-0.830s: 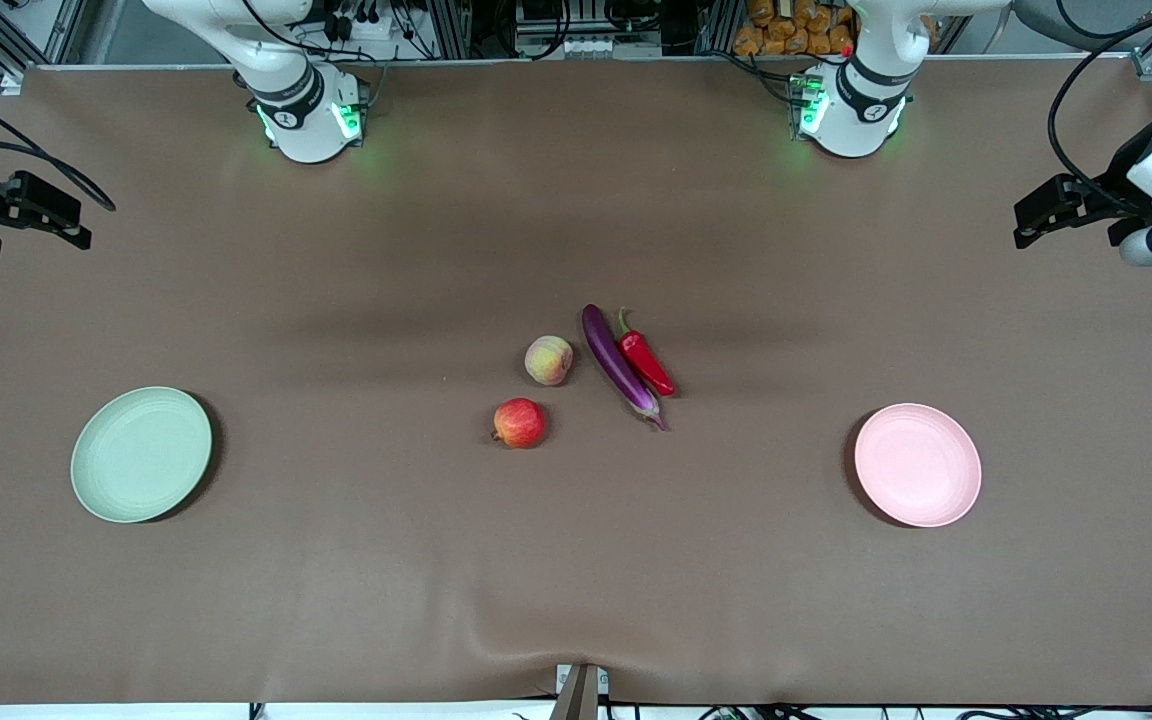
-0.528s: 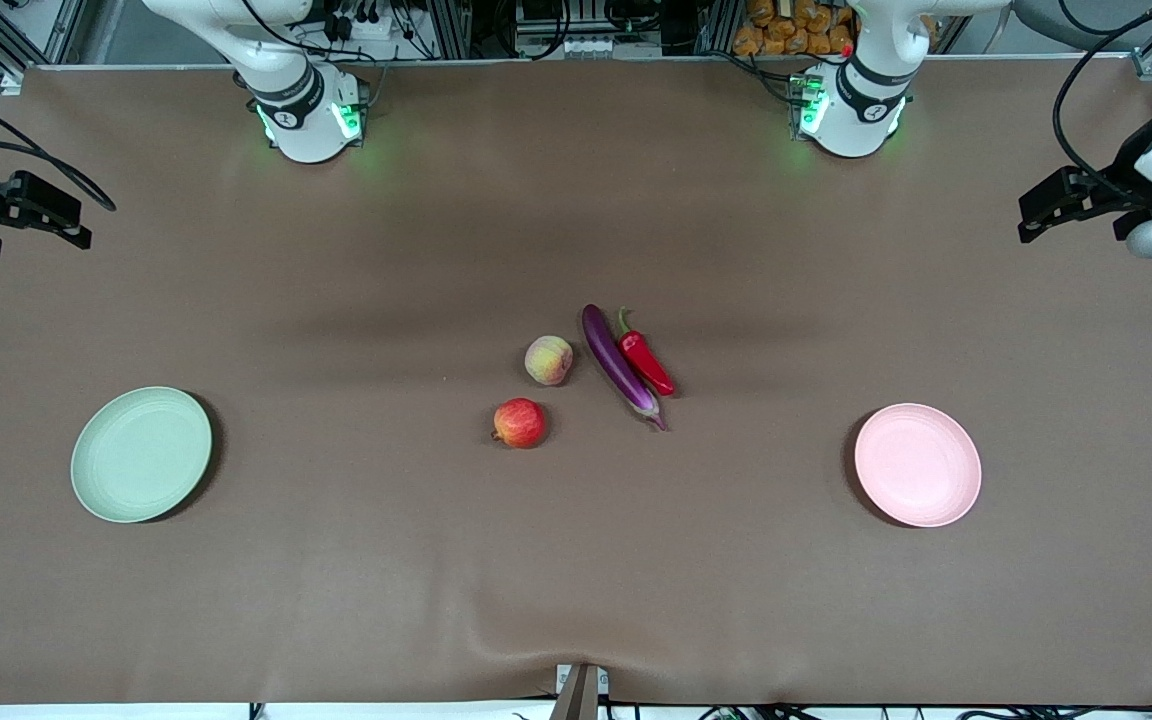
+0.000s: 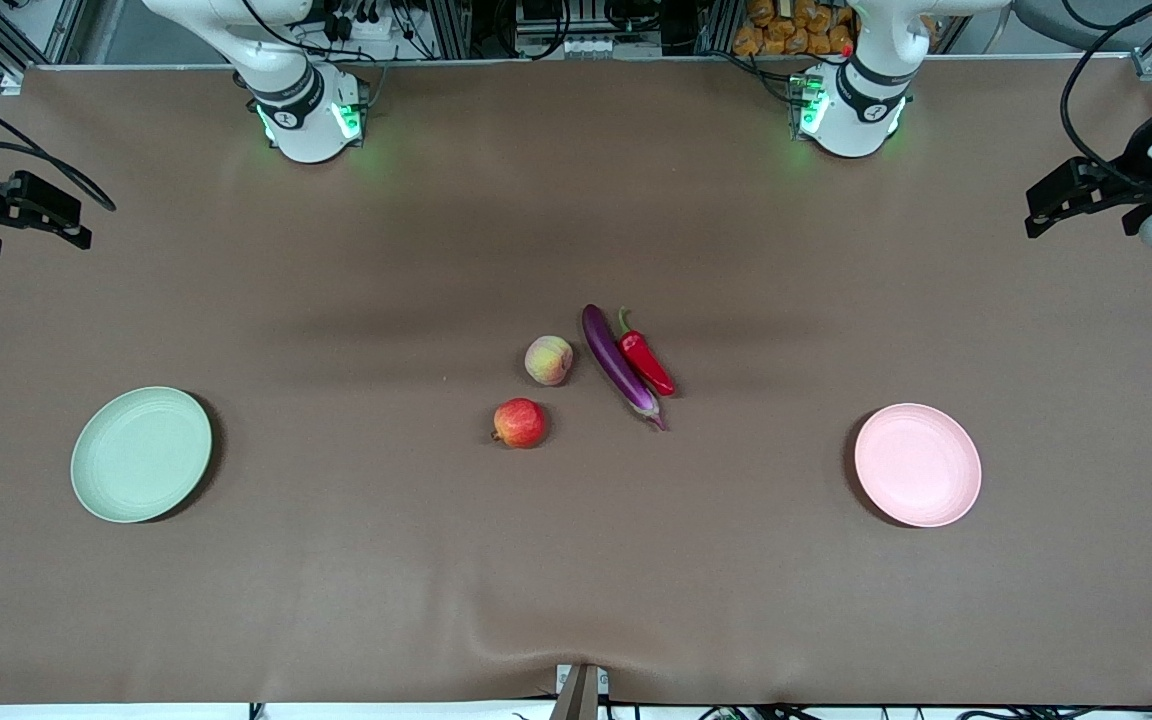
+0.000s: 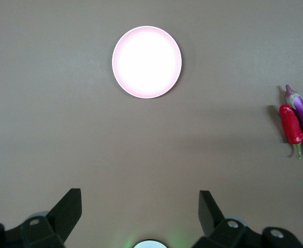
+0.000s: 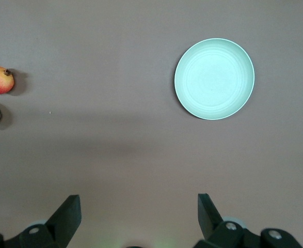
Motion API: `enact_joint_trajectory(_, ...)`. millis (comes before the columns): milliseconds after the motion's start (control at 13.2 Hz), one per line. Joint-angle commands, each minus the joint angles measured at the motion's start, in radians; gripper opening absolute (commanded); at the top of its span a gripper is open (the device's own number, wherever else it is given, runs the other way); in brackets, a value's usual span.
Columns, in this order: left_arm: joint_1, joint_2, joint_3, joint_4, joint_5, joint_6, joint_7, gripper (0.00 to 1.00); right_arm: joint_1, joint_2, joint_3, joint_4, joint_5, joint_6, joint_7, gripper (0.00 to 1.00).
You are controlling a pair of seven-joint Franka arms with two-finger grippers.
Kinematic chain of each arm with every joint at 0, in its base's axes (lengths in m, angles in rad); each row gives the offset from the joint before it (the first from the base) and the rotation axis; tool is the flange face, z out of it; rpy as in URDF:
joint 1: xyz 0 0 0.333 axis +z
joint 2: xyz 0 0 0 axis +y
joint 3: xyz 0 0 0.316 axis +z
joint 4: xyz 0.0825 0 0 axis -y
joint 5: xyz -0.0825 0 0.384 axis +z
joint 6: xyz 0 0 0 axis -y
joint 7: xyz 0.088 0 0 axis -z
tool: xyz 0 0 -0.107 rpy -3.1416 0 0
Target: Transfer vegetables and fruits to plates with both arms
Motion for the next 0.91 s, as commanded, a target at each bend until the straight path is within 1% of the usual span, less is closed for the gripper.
enact_joint_trajectory(0,-0.003,0.017,-0.002,0.013,-0.014,-0.027,-0.003,1.00,-0.008,-0.011,0.000,-0.008,0.012,-0.004,-0.014,1.00)
enact_joint_trajectory(302,-0.011,0.020,-0.002,0.018,-0.017,-0.036,-0.009,1.00,-0.005,-0.011,0.000,-0.008,0.012,-0.004,-0.013,1.00)
enact_joint_trajectory(604,-0.012,0.046,-0.024,0.018,-0.019,-0.025,-0.011,1.00,-0.008,-0.010,0.000,-0.006,0.012,0.001,-0.013,1.00)
enact_joint_trajectory(830,-0.029,0.066,-0.024,0.019,-0.019,-0.008,-0.015,1.00,-0.005,-0.010,0.000,-0.006,0.012,0.004,-0.013,1.00)
